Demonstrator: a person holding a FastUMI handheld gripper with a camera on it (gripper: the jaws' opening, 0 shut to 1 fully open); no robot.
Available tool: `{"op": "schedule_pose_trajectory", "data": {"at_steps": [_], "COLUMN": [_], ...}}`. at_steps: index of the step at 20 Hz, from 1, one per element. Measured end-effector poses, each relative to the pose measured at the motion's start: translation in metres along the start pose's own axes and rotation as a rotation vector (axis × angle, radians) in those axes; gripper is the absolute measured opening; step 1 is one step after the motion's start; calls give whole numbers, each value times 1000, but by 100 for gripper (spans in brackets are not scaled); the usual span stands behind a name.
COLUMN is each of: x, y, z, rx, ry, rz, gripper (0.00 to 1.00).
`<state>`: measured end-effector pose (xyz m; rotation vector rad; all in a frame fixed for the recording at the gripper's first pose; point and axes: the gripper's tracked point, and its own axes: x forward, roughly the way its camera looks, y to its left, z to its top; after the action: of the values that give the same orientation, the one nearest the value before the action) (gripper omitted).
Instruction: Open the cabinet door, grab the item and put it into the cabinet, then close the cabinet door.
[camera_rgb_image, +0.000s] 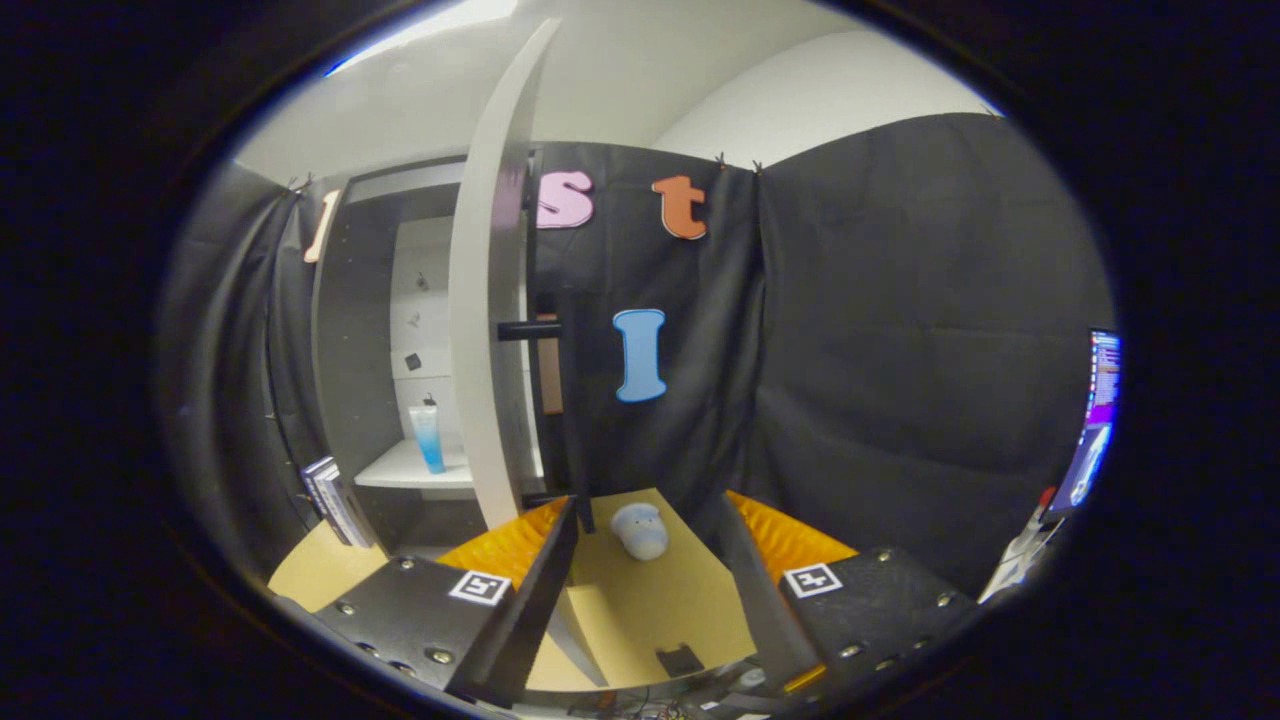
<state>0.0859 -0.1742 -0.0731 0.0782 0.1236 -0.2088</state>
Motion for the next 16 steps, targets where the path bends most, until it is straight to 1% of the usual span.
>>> {"op": "schedule_pose_trajectory", "data": {"at_steps": [3,10,13,15,16], "x": [-5,-2,-1,4,5], "y": [27,107,141,162,171], "z": [-1,-7,-6,-5,-5], "rx": [21,49,46,22,10], "ry": [14,28,28,21,16], "rz": [98,320,392,430,435], "gripper": [84,84,84,89,91]}}
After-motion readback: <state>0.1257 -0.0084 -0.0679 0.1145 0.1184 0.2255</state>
